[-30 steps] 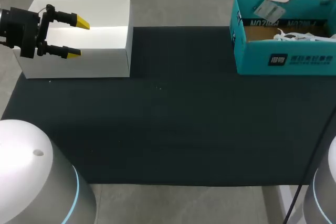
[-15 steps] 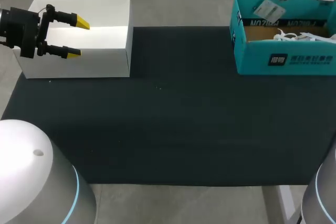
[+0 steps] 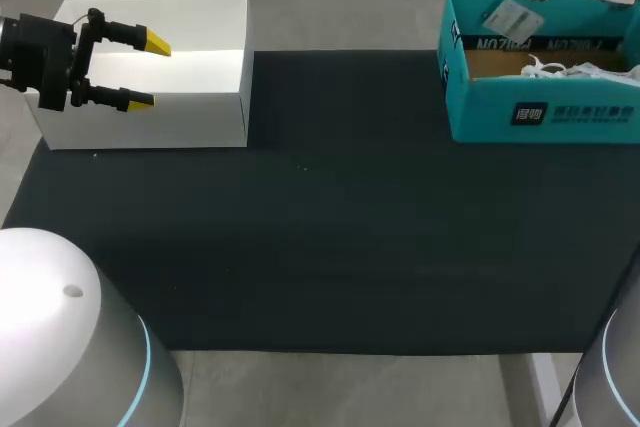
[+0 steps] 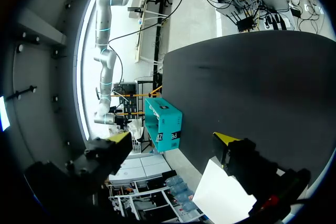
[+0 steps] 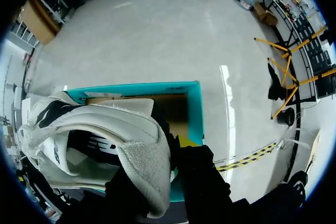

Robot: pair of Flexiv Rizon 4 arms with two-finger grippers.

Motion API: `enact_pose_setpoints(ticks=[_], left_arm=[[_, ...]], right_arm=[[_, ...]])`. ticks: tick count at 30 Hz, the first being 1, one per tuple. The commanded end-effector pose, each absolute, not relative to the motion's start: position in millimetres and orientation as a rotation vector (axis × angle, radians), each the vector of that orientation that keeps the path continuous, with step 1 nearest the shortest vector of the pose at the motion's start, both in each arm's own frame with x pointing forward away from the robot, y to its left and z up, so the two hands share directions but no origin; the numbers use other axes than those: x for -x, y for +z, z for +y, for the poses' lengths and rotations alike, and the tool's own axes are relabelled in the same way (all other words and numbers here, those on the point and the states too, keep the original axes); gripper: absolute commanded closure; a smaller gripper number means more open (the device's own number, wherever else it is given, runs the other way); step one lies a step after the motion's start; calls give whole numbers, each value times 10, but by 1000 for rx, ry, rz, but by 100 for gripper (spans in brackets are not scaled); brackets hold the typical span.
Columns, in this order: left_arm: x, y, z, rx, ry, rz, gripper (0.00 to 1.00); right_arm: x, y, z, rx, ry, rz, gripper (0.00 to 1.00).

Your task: Take the shoe out of the shoebox, open the shoe tongue, remove and reinsert the insole, then place the shoe into the shoebox

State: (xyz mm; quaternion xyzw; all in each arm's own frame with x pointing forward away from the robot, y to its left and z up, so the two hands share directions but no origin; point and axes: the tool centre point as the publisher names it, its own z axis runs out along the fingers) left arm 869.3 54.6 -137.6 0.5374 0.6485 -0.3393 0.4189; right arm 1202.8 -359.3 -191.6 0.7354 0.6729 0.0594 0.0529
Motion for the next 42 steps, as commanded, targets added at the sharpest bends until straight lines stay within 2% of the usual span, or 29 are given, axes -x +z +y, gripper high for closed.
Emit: enact_pose_setpoints(ticks=[1,6,42], left_arm=[[-8695,-1375,544,-1350,-849,1628,0],[-8695,-1375,544,-1350,-849,1628,0],[-8695,-1375,544,-1350,-849,1628,0]], right_arm=[[-12135,-1897,-3645,-2306,81,2116,100],[-12135,-1897,-3645,-2306,81,2116,100],[-12030,-2738,-3697,-2164,25,1999,100]])
